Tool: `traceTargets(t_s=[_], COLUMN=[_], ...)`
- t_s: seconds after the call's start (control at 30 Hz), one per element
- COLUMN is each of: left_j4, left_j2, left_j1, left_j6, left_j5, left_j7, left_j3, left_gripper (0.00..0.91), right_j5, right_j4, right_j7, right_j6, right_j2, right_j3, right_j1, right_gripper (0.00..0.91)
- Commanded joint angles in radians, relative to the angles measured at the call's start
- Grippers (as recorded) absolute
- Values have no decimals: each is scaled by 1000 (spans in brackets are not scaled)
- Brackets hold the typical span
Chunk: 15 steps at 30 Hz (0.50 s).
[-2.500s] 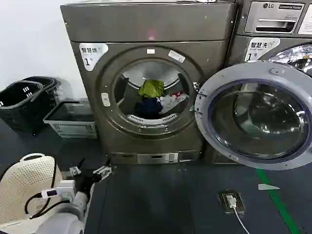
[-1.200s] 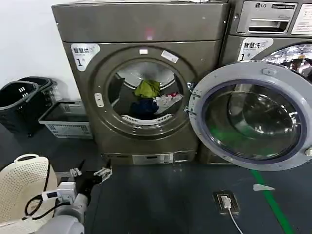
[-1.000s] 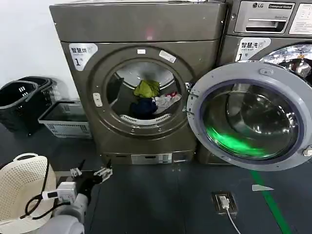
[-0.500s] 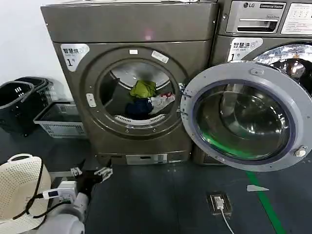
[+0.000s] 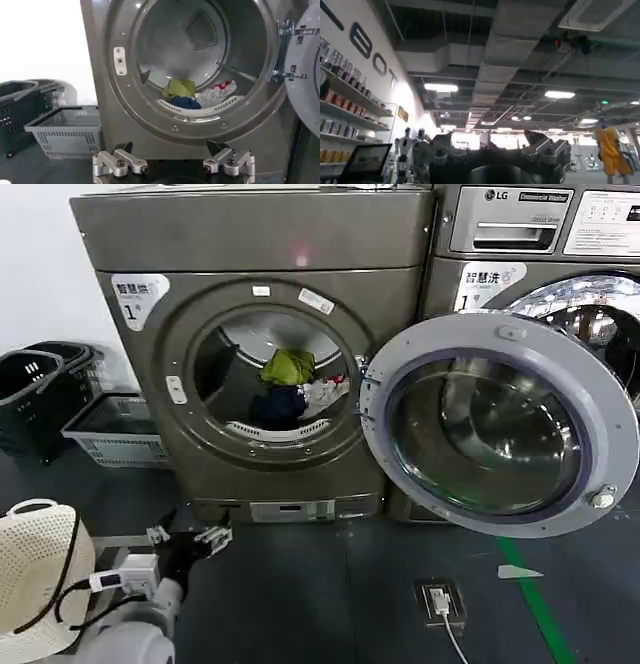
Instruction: Grasp the clothes from the dryer.
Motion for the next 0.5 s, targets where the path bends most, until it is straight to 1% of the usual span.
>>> traceTargets(t_s=[0.03,0.43,0.5], left_j4=[4,6,4], left_j2=[-2,-3,-3], left_j1=[-1,1,4], left_j6=[49,49,49], left_j5=[-2,0,0], left_j7=[-2,-1,-1], left_j3=[1,2,2], left_gripper=[907,907,907], right_j5=[-3,-5,-3], right_j4=[0,-2,-3], right_j7=[0,-3,-1], right_j6=[2,6,15], right_j2=[2,8,8], right_j3=[-2,-1,-1], right_j1=[2,0,0], right_gripper=[907,907,907])
